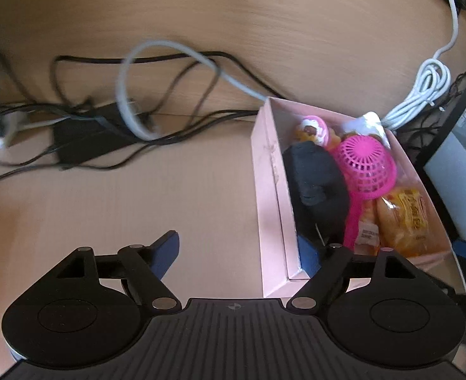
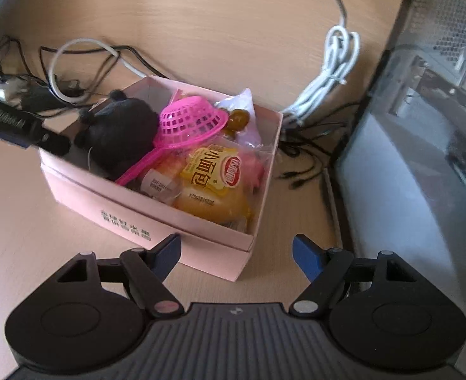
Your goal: Organize objects
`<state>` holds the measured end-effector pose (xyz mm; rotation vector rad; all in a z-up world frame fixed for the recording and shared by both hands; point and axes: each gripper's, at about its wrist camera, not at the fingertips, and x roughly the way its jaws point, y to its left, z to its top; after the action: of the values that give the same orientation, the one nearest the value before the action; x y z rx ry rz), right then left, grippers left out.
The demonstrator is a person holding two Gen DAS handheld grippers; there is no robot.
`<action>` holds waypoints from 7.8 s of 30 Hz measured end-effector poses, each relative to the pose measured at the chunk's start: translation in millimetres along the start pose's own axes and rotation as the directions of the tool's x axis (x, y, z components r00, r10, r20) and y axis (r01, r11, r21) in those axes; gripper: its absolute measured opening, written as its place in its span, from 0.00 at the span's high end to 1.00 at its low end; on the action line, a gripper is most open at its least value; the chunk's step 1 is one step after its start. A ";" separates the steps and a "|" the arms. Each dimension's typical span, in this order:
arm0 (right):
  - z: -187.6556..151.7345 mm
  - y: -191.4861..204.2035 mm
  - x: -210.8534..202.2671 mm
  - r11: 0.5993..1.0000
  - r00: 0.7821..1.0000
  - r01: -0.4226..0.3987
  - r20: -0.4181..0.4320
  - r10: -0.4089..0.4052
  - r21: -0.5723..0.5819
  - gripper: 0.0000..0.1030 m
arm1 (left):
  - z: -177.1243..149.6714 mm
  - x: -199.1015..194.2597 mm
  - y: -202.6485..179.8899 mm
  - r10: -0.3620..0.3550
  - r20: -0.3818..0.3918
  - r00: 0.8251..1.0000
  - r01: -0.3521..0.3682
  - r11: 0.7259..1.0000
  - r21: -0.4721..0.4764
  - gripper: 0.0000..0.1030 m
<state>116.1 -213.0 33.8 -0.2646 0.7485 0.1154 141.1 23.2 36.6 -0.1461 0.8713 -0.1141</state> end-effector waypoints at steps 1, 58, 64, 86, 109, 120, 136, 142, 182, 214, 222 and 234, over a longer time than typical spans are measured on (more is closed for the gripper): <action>0.2 1.2 0.0 1.000 1.000 0.002 0.007 -0.002 0.003 0.25 | -4.2 -2.7 4.2 0.015 0.000 1.000 -0.015 1.000 -0.013 0.07; -106.0 27.6 -34.7 0.978 0.991 -0.120 0.085 0.107 0.170 0.00 | -148.4 -51.3 -29.5 0.196 0.186 0.963 -0.207 0.977 0.043 0.00; -105.4 28.5 -34.4 0.978 0.991 -0.118 0.084 0.104 0.173 0.00 | -148.4 -51.4 -29.2 0.196 0.187 0.963 -0.208 0.977 0.043 0.00; -103.7 26.3 -32.0 0.978 0.991 -0.118 0.083 0.105 0.173 0.00 | -148.1 -51.0 -29.2 0.196 0.187 0.963 -0.208 0.977 0.043 0.00; -103.8 26.3 -32.1 0.978 0.991 -0.119 0.083 0.106 0.173 0.00 | -148.4 -51.3 -29.3 0.197 0.187 0.963 -0.208 0.977 0.043 0.00; -103.8 26.7 -32.0 0.978 0.991 -0.119 0.083 0.106 0.173 0.00 | -148.5 -51.3 -29.2 0.196 0.187 0.963 -0.208 0.977 0.043 0.00; -103.7 26.7 -32.0 0.978 0.991 -0.119 0.083 0.106 0.173 0.00 | -148.6 -51.6 -29.3 0.196 0.187 0.963 -0.207 0.977 0.043 0.00; -103.8 26.7 -32.0 0.978 0.991 -0.119 0.083 0.106 0.173 0.00 | -148.4 -52.1 -29.0 0.196 0.186 0.963 -0.207 0.977 0.043 0.00; -104.0 26.6 -32.3 0.978 0.991 -0.119 0.083 0.106 0.172 0.00 | -148.4 -52.3 -29.1 0.196 0.186 0.963 -0.207 0.977 0.043 0.00; -103.8 26.8 -32.4 0.978 0.991 -0.119 0.083 0.106 0.172 0.00 | -148.4 -52.2 -28.9 0.196 0.186 0.963 -0.207 0.977 0.043 0.00; -103.8 26.8 -32.4 0.978 0.991 -0.119 0.083 0.106 0.172 0.00 | -148.4 -52.2 -29.0 0.196 0.186 0.963 -0.207 0.977 0.043 0.00; -104.0 26.9 -32.3 0.978 0.991 -0.119 0.083 0.106 0.172 0.00 | -148.4 -52.1 -29.1 0.196 0.186 0.963 -0.207 0.977 0.043 0.00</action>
<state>19.0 -216.4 -22.3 -0.0481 0.6962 0.1641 -7.4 -9.2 -13.4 -0.0085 0.6955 0.0621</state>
